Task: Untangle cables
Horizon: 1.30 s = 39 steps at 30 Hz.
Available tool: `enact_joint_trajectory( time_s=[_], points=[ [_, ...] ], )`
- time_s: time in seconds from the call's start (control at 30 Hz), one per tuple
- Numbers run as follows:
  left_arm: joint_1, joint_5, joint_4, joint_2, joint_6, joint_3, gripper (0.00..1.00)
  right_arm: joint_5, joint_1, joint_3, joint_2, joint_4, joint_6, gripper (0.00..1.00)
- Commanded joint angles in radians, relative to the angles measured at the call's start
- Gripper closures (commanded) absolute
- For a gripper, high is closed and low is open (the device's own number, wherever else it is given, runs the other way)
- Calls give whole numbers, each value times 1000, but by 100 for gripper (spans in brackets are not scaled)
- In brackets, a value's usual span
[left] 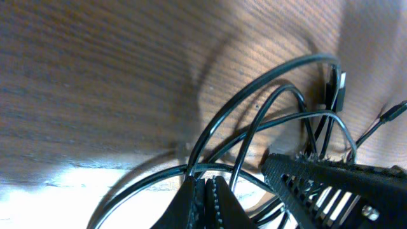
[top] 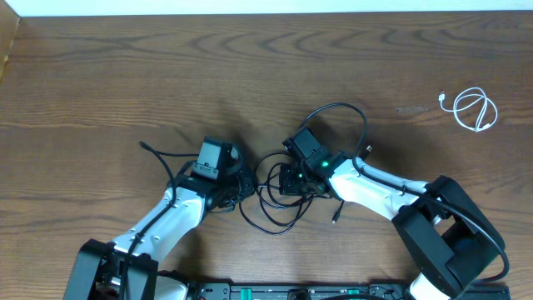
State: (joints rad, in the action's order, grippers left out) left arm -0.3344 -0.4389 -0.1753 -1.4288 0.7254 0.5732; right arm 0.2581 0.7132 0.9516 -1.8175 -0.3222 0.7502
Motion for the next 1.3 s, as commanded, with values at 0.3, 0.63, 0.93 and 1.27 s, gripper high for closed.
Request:
enact_joint_trajectory(
  time_s=[0.3,0.63,0.93,1.27],
  points=[
    [-23,90,-2,-8,-9,-11,87,-19,16,-13,-27,-7,-10,99],
    [-23,282,-124,-8,41,-11,92,206,-30,9,31,-9,-243,99],
    [-22,352,-235,-8,65,-11,91,364,-97,9,139,-31,-399,71],
    [84,5,-209,-8,-100,46,88,357,-98,8,112,-35,-394,50]
  ],
)
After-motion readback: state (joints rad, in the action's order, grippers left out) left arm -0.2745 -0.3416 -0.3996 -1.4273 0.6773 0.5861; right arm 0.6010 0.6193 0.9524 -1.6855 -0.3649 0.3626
